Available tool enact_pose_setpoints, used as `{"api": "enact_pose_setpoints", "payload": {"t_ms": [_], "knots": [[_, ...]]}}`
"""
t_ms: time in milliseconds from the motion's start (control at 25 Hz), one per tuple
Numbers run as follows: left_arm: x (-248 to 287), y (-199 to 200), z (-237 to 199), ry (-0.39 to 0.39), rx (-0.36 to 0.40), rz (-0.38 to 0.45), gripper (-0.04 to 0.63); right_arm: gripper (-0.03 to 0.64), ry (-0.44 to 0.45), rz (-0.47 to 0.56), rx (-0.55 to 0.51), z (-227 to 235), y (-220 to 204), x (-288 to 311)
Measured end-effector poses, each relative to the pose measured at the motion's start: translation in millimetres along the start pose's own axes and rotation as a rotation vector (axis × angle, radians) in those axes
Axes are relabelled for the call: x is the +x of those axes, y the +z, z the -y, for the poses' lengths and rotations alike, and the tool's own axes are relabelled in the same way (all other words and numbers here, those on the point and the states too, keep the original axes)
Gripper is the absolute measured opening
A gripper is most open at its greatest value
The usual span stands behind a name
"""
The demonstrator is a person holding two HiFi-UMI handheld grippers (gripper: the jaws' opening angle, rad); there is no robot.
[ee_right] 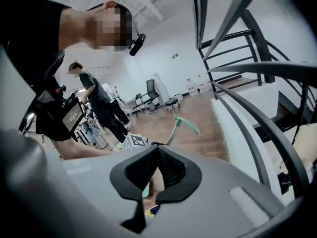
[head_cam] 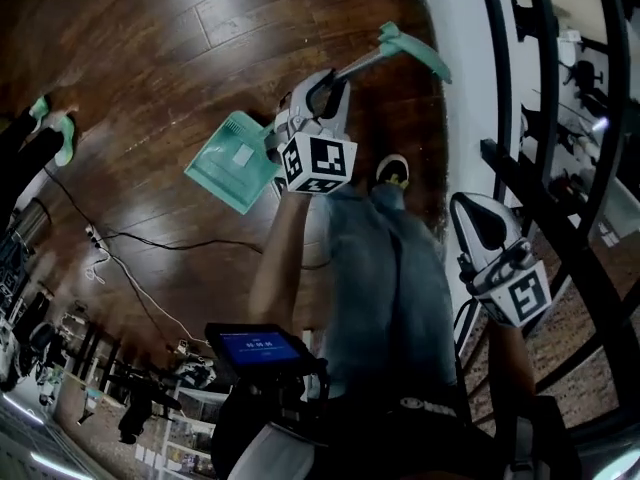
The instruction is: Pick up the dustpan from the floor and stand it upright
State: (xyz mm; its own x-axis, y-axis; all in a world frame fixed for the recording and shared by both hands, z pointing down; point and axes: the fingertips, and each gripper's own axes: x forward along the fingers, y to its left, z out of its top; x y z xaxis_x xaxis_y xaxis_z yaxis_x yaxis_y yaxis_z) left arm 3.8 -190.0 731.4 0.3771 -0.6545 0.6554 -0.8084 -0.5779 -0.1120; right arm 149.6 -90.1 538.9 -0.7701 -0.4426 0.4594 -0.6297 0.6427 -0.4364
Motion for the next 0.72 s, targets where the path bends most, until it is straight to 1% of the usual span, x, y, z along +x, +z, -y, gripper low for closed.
{"api": "enact_pose_setpoints", "payload": {"t_ms": [80, 160, 280, 360, 440, 520, 600, 640, 680, 720], "knots": [[-39.2, 21.1, -10.0, 0.035, -0.032, 0.062, 0.103, 0.003, 0.031, 0.009, 0.004, -28.8, 19.4, -6.1], [-73.9, 34.8, -14.1, 0.062, -0.058, 0.115, 0.098, 0.003, 0.039, -0.01, 0.004, -50.8, 28.5, -12.7], [-123.3, 37.2, -11.5, 0.075, -0.105, 0.186, 0.097, 0.003, 0.062, -0.032, -0.017, -87.1, 34.2, -21.2], [-150.4, 28.4, -8.2, 0.057, -0.153, 0.222, 0.098, 0.003, 0.084, -0.066, -0.058, -108.7, 29.8, -22.4], [-167.1, 24.3, -12.3, 0.033, -0.189, 0.263, 0.098, 0.003, 0.081, -0.087, -0.077, -122.1, 22.6, -17.7], [-179.3, 19.7, -12.0, 0.006, -0.187, 0.292, 0.1, 0.003, 0.07, -0.084, -0.061, -138.2, 18.6, -15.8], [-187.3, 11.0, -7.3, -0.023, -0.163, 0.305, 0.103, 0.003, 0.074, -0.08, -0.052, -153.1, 17.4, -14.5], [-189.0, 3.7, -4.5, -0.04, -0.149, 0.304, 0.145, 0.003, 0.078, -0.078, -0.05, -158.6, 18.2, -13.1], [-190.2, -5.4, -1.2, -0.057, -0.136, 0.296, 0.208, 0.003, 0.082, -0.072, -0.048, -163.1, 20.1, -11.9], [-192.4, -15.2, 2.0, -0.07, -0.128, 0.283, 0.227, 0.003, 0.085, -0.065, -0.046, -167.1, 22.9, -11.0]]}}
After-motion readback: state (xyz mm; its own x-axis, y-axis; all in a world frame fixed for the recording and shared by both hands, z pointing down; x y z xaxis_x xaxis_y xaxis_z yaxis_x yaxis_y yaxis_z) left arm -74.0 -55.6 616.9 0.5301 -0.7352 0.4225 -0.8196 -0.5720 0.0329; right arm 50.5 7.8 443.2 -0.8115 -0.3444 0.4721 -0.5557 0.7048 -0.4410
